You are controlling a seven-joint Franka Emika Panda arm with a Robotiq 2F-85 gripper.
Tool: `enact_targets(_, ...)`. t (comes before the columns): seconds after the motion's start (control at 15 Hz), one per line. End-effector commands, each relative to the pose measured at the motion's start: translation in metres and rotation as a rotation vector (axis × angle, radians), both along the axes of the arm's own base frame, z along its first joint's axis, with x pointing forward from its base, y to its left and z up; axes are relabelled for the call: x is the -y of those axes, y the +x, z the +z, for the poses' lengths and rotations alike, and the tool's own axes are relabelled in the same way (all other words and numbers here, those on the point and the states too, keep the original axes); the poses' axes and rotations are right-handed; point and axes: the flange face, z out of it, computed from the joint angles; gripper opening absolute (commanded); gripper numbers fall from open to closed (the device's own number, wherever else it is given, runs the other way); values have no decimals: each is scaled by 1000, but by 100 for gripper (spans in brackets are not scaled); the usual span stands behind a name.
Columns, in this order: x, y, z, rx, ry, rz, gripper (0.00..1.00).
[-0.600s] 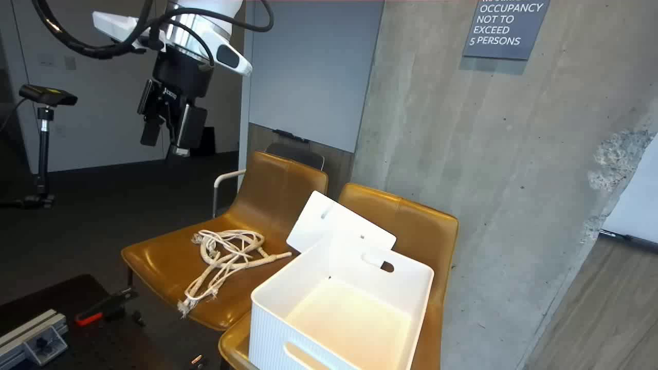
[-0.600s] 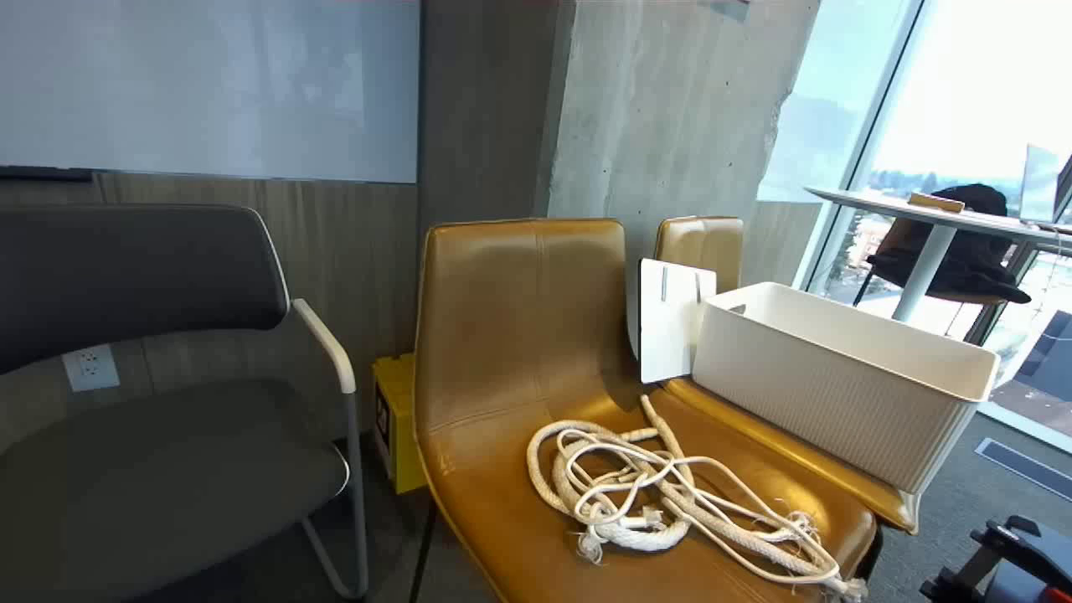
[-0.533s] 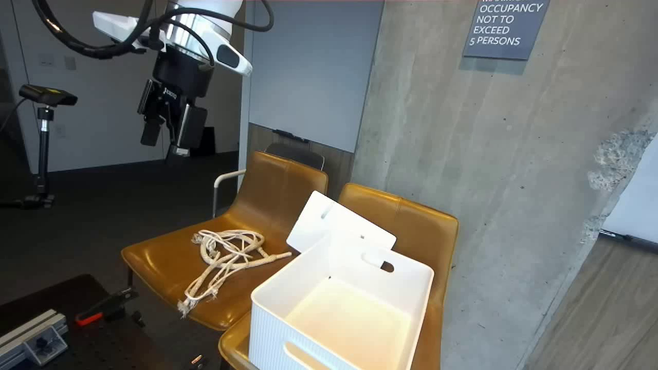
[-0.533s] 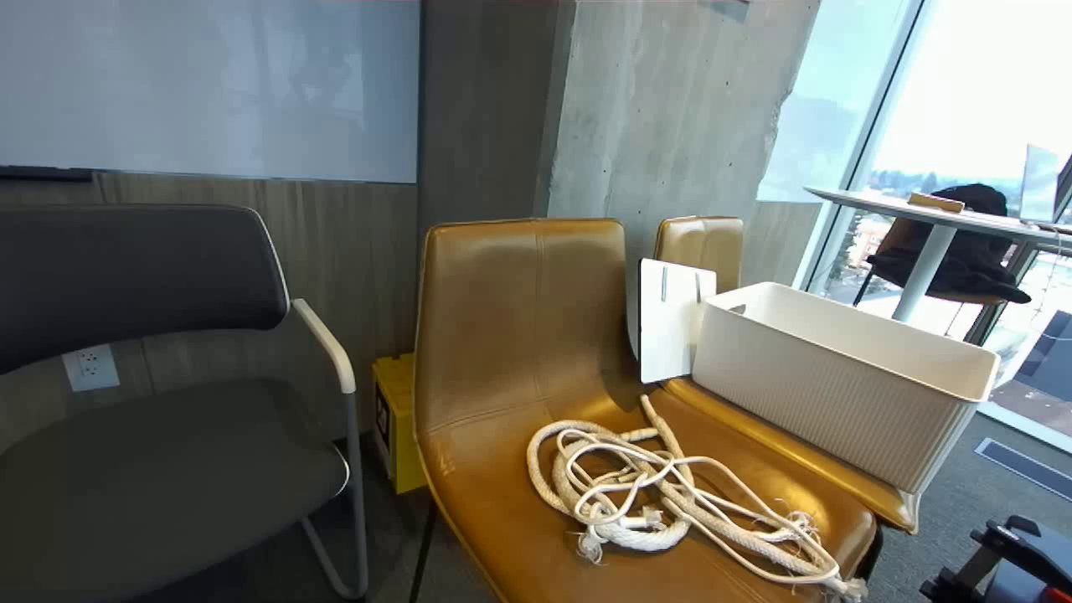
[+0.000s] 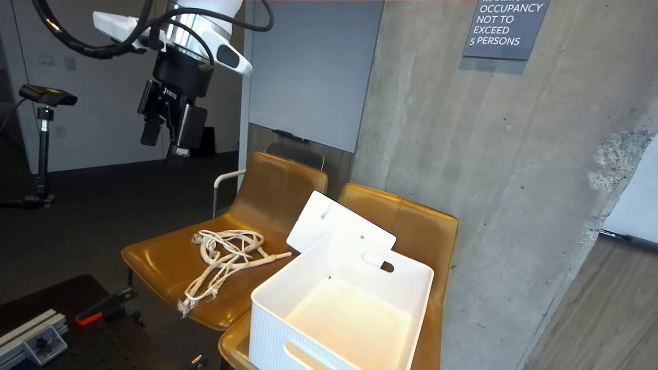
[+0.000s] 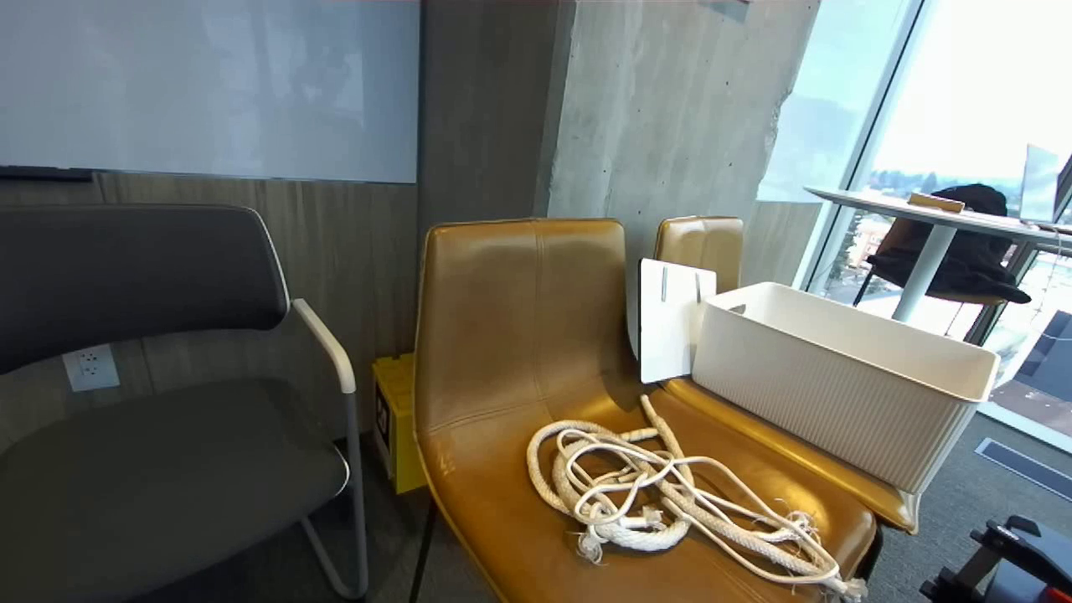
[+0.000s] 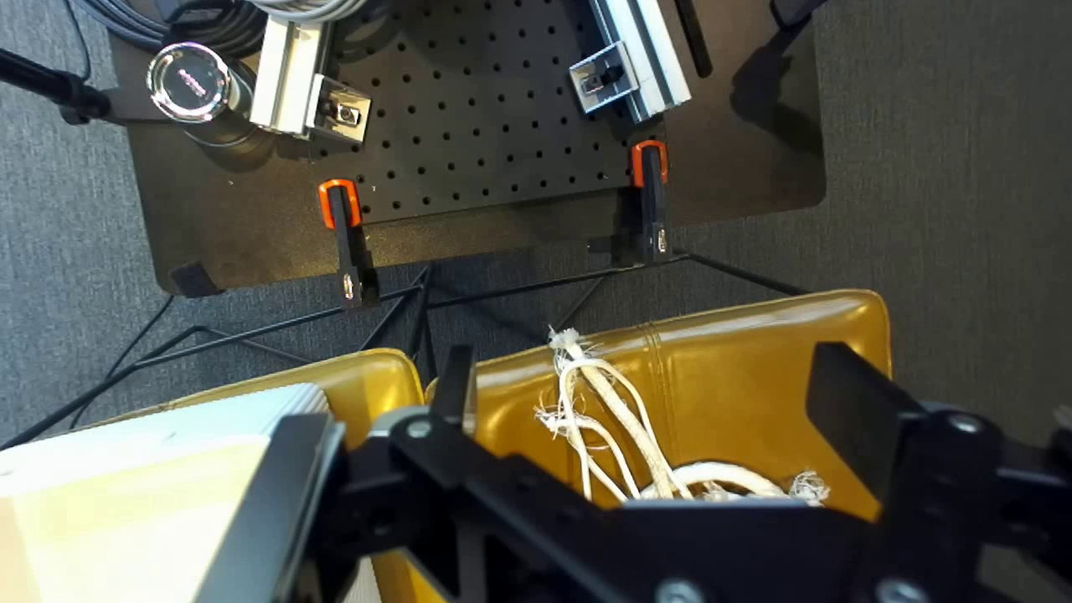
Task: Put the ropes inside the basket then remove them
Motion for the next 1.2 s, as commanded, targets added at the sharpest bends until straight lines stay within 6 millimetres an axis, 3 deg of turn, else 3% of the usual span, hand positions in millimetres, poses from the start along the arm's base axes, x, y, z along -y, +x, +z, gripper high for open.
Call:
enact_targets(0.0,0,0,0,-1,0,0,100)
enact_targets(0.53,-5,4,-1,0,-8,4,100)
enact_targets(0.8,-51,46,-16,91,-44,93,100)
enact_targets(1.13,-126,119,-59,302,-64,226,100)
